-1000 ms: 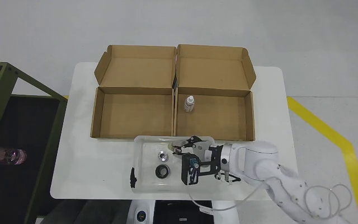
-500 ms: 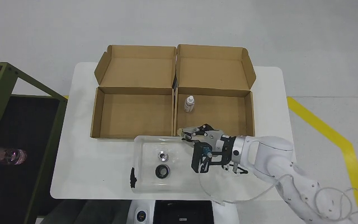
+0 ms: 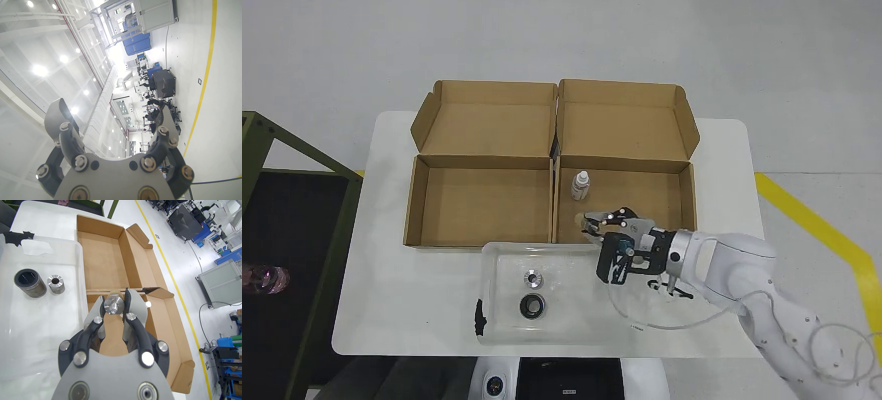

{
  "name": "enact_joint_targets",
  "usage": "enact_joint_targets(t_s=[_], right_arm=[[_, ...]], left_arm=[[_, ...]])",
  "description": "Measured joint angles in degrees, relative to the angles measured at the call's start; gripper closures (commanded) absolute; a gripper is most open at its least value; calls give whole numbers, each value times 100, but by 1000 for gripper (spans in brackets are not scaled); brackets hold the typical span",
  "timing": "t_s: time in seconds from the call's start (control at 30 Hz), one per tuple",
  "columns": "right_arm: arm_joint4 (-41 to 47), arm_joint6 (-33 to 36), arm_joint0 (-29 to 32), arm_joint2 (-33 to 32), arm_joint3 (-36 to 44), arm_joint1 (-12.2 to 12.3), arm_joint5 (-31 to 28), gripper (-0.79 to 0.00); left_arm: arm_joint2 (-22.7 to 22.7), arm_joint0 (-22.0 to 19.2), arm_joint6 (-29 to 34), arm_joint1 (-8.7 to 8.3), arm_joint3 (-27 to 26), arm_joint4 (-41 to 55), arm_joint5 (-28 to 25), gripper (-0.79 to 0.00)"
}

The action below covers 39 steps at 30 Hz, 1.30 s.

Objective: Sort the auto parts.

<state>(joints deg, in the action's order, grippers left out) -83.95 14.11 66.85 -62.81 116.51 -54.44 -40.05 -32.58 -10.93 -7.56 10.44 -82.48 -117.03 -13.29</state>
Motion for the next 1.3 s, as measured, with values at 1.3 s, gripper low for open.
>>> enact_joint_targets(t_s=[1.3], right_arm=[[1612, 1564, -2047, 1108, -2924, -534, -291, 0]], left_arm=[[0, 0, 0, 0, 0, 0, 0, -785]])
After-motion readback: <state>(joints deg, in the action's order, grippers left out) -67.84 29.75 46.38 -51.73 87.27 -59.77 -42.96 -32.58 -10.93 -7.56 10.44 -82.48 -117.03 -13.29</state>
